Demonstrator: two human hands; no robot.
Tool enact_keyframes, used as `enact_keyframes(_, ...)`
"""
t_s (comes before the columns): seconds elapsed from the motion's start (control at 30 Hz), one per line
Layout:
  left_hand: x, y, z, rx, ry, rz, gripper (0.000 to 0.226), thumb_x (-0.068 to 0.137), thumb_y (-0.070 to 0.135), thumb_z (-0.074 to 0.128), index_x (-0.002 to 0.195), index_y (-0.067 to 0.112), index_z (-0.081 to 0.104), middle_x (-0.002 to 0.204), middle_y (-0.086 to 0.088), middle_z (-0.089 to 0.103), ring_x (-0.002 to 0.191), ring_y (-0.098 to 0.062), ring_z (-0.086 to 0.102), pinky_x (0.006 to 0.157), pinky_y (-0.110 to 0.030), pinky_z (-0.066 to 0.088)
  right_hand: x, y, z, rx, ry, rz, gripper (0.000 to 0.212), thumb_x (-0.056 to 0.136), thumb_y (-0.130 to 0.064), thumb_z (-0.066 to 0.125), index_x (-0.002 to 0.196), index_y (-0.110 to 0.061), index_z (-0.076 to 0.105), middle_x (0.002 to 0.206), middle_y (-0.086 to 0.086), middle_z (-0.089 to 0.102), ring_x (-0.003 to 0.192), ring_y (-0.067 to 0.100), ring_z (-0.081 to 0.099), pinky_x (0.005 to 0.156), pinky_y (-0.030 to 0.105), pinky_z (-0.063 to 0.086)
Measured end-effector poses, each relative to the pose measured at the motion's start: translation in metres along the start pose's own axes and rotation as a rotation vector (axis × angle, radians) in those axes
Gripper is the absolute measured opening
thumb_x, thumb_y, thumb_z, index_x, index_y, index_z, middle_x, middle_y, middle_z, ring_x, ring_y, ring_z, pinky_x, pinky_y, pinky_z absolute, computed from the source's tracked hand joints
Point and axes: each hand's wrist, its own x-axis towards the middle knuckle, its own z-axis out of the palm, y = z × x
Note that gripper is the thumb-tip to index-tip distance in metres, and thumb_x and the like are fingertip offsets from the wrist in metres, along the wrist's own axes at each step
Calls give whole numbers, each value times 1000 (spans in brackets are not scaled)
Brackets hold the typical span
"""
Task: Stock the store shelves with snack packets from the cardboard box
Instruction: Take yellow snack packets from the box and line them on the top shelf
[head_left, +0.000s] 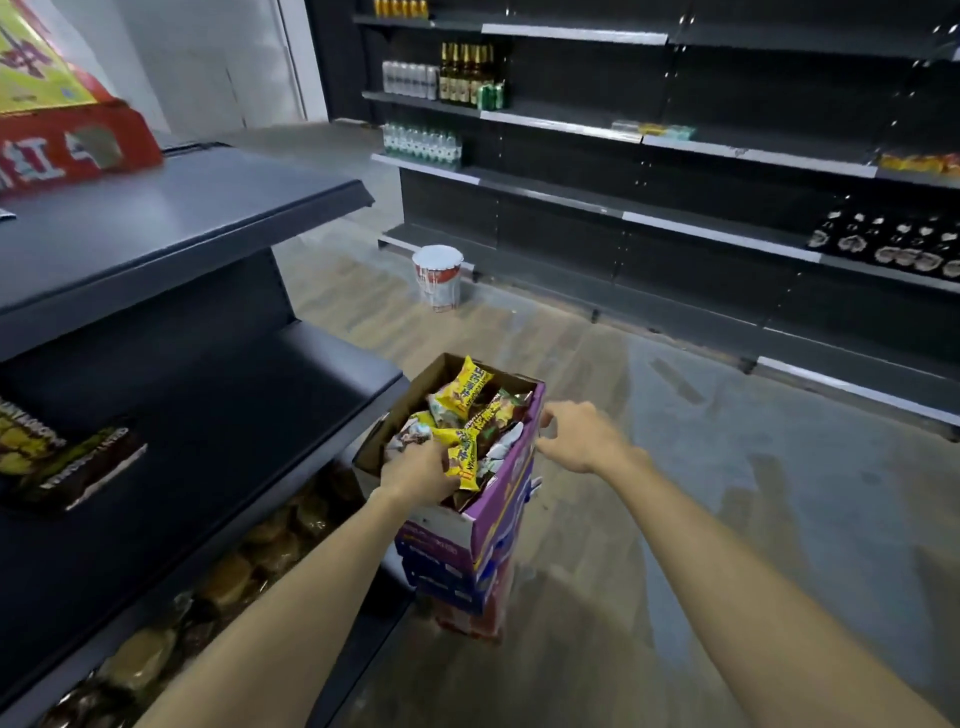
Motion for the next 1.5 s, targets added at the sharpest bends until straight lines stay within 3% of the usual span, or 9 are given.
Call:
enact_keyframes(0.1,39,2,13,-7,-35,-62,30,87,38,61,110,19,56,110,-7,57,100,-29,57,75,-34,46,47,11,18,39,-71,6,24,79,-36,58,102,-26,60,110,5,67,99,28,62,81,35,52)
enact_keyframes(0.2,77,6,25,0,-26,-102,34,90,38,59,118,19,53,118,-8,59,104,-30,58,72,-33,44,96,16,39,66,-137,-44,32,82,-33,59,113,-24,58,112,11,66,101,32,62,81,36,51)
enact_keyframes(0.4,133,14,51,31,37,-196,48,91,43,61,130,19,48,123,-6,57,110,-30,58,77,-38,50,181,26,70,55,-226,-155,37,89,-31,59,121,-15,53,119,12,62,109,34,60,85,39,49)
enact_keyframes(0.53,158,21,61,8,47,-327,54,88,45,61,135,23,44,124,-5,55,110,-29,58,78,-38,52,222,27,80,48,-300,-243,35,87,-27,58,119,-15,53,114,12,63,109,34,60,78,37,46)
enact_keyframes(0.73,178,31,80,28,-24,-452,55,86,43,63,134,23,47,122,-7,48,111,-29,54,78,-41,51,263,21,87,48,-380,-309,36,90,-26,58,123,-15,53,112,14,64,105,36,61,79,39,48)
enact_keyframes(0.97,188,26,93,12,-91,-517,51,86,43,64,130,22,48,113,-5,51,106,-30,58,79,-41,52,287,21,94,78,-435,-303,36,87,-29,59,120,-14,55,113,14,64,103,37,60,83,41,51)
enact_keyframes(1.23,197,22,110,61,-150,-558,76,88,47,61,150,30,22,125,-12,52,108,-34,59,77,-39,48,304,23,98,68,-442,-296,33,88,-26,57,118,-13,54,113,15,63,102,38,59,77,39,47)
enact_keyframes(1.4,202,20,107,51,-159,-604,69,88,49,61,146,36,26,122,-12,56,106,-34,61,79,-38,48,315,20,105,147,-426,-212,49,89,-21,57,135,-10,42,120,17,60,107,38,58,76,37,43)
enact_keyframes(1.5,203,18,102,61,-99,-604,67,85,54,60,142,35,31,118,-8,59,104,-32,62,78,-38,48,324,12,108,266,-416,-78,62,95,-26,56,149,-12,28,132,19,55,118,38,54,87,40,46)
